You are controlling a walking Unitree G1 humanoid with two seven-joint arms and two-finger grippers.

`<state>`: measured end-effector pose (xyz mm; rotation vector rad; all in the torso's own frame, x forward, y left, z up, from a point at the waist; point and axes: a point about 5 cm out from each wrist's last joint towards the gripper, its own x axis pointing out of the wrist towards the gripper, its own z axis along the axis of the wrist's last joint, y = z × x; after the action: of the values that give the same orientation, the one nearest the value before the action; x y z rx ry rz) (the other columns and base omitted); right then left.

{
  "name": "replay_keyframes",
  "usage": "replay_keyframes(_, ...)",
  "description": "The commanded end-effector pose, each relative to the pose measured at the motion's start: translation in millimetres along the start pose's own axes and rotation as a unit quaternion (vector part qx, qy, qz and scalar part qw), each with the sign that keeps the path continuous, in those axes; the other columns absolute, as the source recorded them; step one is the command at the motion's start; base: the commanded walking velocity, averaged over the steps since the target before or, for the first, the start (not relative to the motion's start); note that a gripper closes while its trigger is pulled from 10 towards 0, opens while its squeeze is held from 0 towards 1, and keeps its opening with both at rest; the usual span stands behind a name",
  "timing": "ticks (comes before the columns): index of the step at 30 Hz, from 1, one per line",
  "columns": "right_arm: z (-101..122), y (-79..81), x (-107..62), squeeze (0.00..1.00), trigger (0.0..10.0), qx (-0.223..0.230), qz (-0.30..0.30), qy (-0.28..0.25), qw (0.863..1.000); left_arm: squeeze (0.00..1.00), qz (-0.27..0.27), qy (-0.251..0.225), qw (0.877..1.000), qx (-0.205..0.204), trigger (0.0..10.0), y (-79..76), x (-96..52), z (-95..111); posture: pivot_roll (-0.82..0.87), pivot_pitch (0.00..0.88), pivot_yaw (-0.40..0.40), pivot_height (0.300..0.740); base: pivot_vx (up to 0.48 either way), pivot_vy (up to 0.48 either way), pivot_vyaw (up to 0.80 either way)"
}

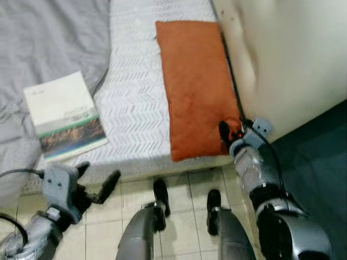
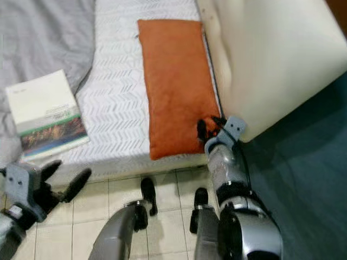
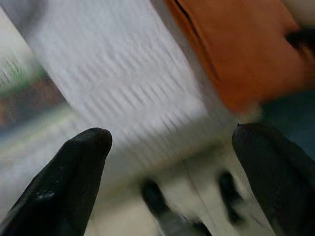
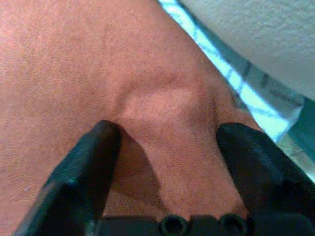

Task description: Clean up the room

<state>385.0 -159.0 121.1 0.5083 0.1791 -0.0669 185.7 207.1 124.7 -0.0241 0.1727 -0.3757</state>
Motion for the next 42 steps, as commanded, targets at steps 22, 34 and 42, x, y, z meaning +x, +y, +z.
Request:
replay_keyframes(22, -15.2, 6.1, 0.9, 0.00, 0.0, -0.010, 0.027, 0.037, 0.999, 0.00, -0.087, 0.031, 0.996, 0.007, 10.0, -64.9, 42.7, -68.2, 0.03, 0.608, -0.020, 0.740, 0.000, 0.000, 0.00)
replay_keyframes(34, 49.9, 15.7, -8.1, 1.00, 10.0, -0.279, 0.069, -0.188, 0.939, 0.00, -0.045, 0.016, 0.999, 0.022, 10.0, -71.9, 23.7, -58.3, 0.03, 0.478, -0.026, 0.740, 0.000, 0.000, 0.00)
replay_keyframes(42, 32.2, -23.1, -56.7, 1.00, 10.0, -0.290, 0.035, -0.223, 0.930, 0.00, -0.019, 0.005, 1.000, 0.004, 10.0, -80.7, 43.6, -61.0, -0.03, 0.283, -0.039, 0.740, 0.000, 0.000, 0.00)
